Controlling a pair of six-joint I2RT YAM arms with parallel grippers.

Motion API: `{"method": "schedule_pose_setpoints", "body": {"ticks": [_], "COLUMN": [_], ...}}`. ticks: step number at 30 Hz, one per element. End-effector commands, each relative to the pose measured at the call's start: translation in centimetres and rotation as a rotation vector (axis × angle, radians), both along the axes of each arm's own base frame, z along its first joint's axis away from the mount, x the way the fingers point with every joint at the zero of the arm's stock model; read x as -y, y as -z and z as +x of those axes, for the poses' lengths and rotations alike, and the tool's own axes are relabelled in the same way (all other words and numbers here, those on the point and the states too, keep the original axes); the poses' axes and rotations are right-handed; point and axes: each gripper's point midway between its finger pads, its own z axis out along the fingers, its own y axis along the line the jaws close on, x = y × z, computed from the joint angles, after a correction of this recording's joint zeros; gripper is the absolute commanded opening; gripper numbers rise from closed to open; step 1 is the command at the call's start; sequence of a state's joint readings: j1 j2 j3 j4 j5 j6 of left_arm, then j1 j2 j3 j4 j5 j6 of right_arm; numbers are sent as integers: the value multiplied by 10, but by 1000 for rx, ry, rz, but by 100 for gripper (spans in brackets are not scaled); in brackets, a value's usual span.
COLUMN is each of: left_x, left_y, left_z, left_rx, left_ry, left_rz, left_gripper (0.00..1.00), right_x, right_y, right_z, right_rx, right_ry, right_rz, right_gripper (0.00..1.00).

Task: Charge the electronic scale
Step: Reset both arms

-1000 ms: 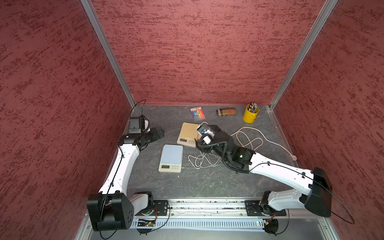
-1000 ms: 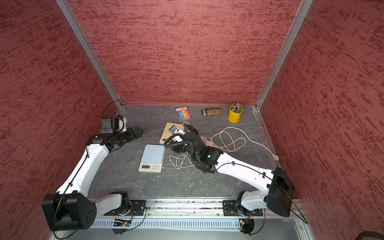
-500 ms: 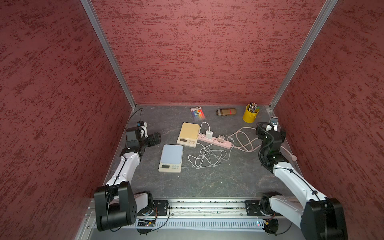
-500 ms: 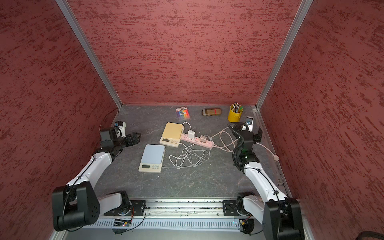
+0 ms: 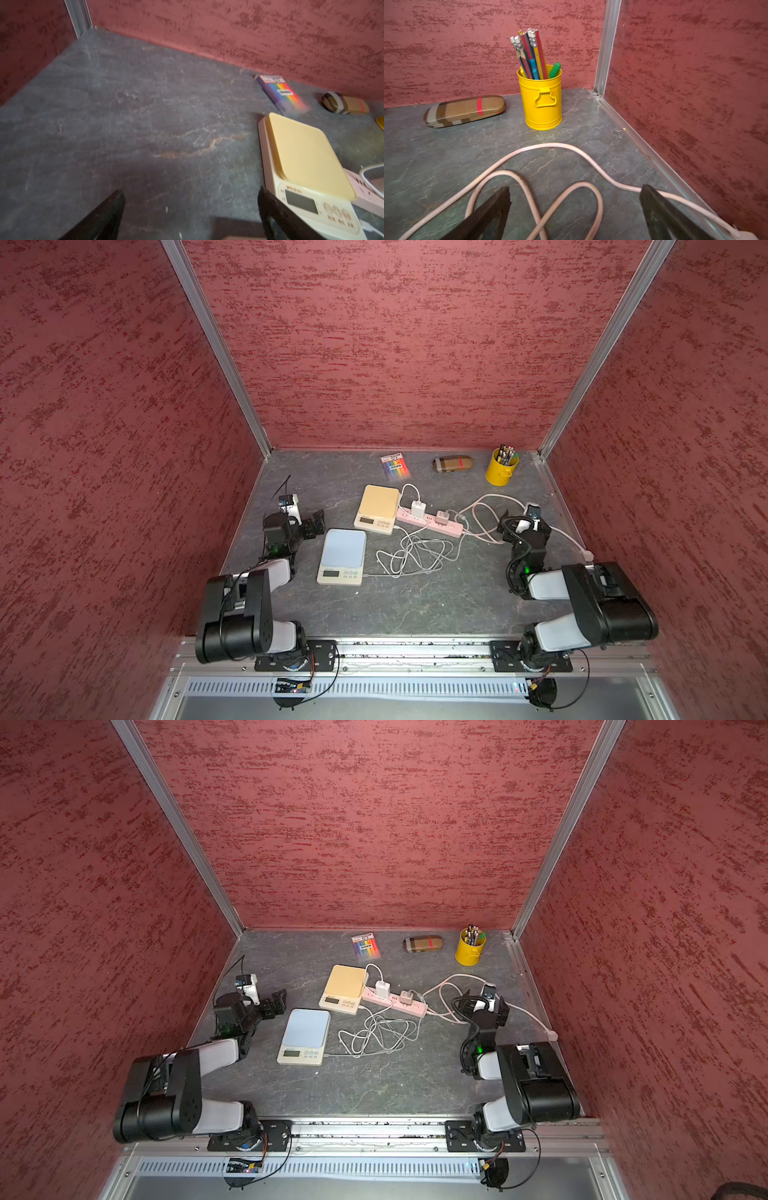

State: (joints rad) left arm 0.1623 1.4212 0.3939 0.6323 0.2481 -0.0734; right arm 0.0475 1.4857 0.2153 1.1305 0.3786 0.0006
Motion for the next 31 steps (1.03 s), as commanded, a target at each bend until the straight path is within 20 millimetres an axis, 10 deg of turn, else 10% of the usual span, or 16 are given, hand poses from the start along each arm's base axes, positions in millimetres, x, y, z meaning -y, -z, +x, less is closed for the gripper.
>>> {"method": "schedule_pose_setpoints", "body": {"ticks": [1,31], "left_x": [12,24], "left_y": [-23,-10], "left_z": [13,18], "left_rx": [138,134], "left_ry": [32,47], "left_rz": [77,138], "left_gripper": [100,99], "right_x": [-10,-5], "right_y": [-37,-30], "right_z": [-1,4], "right_rx": [189,173], "right_ry": [-79,-70], "right_rz": [37,45], "right_gripper": [99,99]}}
